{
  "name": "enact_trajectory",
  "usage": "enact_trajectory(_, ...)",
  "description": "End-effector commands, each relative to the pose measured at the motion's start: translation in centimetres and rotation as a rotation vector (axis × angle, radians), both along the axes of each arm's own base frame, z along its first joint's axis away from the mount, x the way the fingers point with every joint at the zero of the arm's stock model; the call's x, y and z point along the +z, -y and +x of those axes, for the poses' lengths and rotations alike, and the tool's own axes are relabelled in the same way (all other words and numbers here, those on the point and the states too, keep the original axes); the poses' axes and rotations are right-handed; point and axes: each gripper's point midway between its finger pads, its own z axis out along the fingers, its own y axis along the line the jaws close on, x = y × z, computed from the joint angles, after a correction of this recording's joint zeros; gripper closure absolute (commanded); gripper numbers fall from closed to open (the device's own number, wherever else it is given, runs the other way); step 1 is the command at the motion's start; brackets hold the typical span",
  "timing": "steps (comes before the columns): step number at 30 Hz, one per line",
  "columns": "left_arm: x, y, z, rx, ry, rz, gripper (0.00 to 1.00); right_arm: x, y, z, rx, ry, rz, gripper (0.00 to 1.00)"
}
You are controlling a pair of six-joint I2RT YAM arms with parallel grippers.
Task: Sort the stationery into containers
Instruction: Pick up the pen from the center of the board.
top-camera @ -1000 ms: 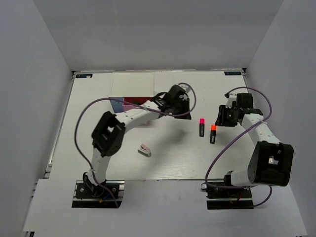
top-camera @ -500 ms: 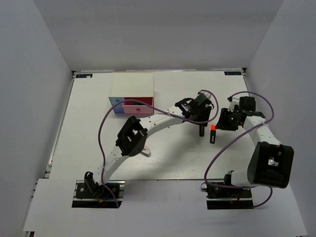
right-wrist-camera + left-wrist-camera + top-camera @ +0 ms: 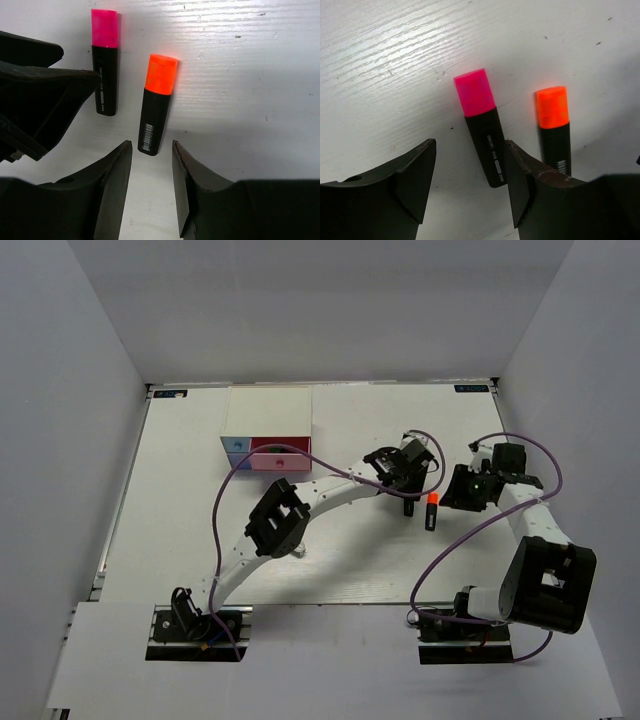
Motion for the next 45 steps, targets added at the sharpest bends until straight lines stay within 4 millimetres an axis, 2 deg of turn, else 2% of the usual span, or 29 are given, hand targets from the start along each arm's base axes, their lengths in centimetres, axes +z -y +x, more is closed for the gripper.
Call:
enact_trajectory(1,2.4,1.8,0.0,-0.003,0.05,-0.058,0.33,0.8,-0.1,0.4,-0.002,0.044,0.024,0.56)
enact_trajectory(4,2.4,2.1,-0.6,-0.014,0.049,-0.058,0.33,0.8,0.0,0.4,-0.007,0.044,0.033,0.56)
enact_trajectory(5,1.8,2.1,-0.6,-0.014,0.045,-0.05,0.33,0.7,0.0,0.4,-0.008,0.043,0.036,0.55)
enact_trajectory(6,2.2,2.5,-0.9,-0.016,0.058,-0.053,0.33,0.7,0.1,0.4,-0.01,0.047,0.039,0.55)
enact_trajectory(11,0.3,1.9,-0.6,0.003,0.057,-0.003,0.33,0.8,0.0,0.4,-0.034,0.041,0.061,0.55)
enact_trajectory(13,0.3,1.9,-0.6,0.003,0.057,-0.003,0.34,0.8,0.1,0.3,-0.038,0.042,0.065,0.55)
enact_trajectory(16,-1.1,1.4,-0.4,0.016,0.057,0.035,0.37,0.8,0.2,0.2,-0.044,0.04,0.071,0.55)
enact_trajectory(17,-0.9,1.2,-0.2,0.017,0.067,0.047,0.39,0.8,0.3,0.3,-0.046,0.043,0.071,0.55)
enact_trajectory(19,-1.7,0.7,-0.3,0.021,0.061,0.074,0.4,0.8,0.2,0.3,-0.046,0.043,0.079,0.53)
enact_trajectory(20,-2.5,0.3,-0.3,0.027,0.058,0.1,0.42,0.8,0.2,0.3,-0.05,0.043,0.08,0.53)
enact_trajectory(22,-2.7,-0.3,-0.5,0.032,0.054,0.126,0.48,0.9,0.1,0.3,-0.049,0.045,0.086,0.53)
enact_trajectory(24,-3.7,-1.6,-0.6,0.031,0.058,0.188,0.51,0.8,0.1,0.2,-0.052,0.041,0.091,0.53)
enact_trajectory(25,-3.3,-1.9,-0.5,0.036,0.064,0.192,0.54,0.8,0.1,0.2,-0.053,0.041,0.094,0.53)
enact_trajectory(27,-4.0,-3.5,-0.9,0.037,0.059,0.254,0.58,0.8,0.1,0.2,-0.056,0.044,0.099,0.53)
enact_trajectory(28,-5.7,-4.9,-1.7,0.025,0.033,0.311,0.61,0.7,-0.1,0.2,-0.052,0.042,0.103,0.53)
enact_trajectory(30,-4.9,-6.1,-2.2,0.031,0.049,0.345,0.64,0.7,0.0,0.2,-0.054,0.043,0.105,0.53)
enact_trajectory(31,-6.3,-7.8,-3.0,0.022,0.034,0.401,0.68,0.8,0.0,0.3,-0.055,0.044,0.106,0.53)
enact_trajectory(34,-6.6,-10.4,-4.0,0.019,0.034,0.448,0.74,0.8,-0.1,0.3,-0.053,0.047,0.109,0.53)
enact_trajectory(37,-6.6,-11.6,-5.0,0.006,0.009,0.456,0.82,0.7,-0.2,0.2,-0.047,0.048,0.114,0.53)
enact_trajectory(38,-5.1,-10.7,-5.3,-0.008,0.0,0.398,0.87,0.7,-0.3,0.1,-0.041,0.047,0.118,0.53)
enact_trajectory(40,-3.3,-9.8,-5.6,-0.032,0.003,0.325,0.89,0.8,-0.4,0.1,-0.035,0.05,0.122,0.52)
enact_trajectory(41,-1.7,-8.5,-5.2,-0.04,0.008,0.24,0.89,0.8,-0.5,0.1,-0.03,0.051,0.125,0.52)
enact_trajectory(42,1.4,-7.7,-4.7,-0.052,0.036,0.158,0.89,0.8,-0.8,0.0,-0.015,0.055,0.137,0.52)
enact_trajectory(45,4.9,-6.3,-4.8,-0.112,0.057,0.032,0.91,1.1,-1.1,0.1,0.001,0.066,0.152,0.51)
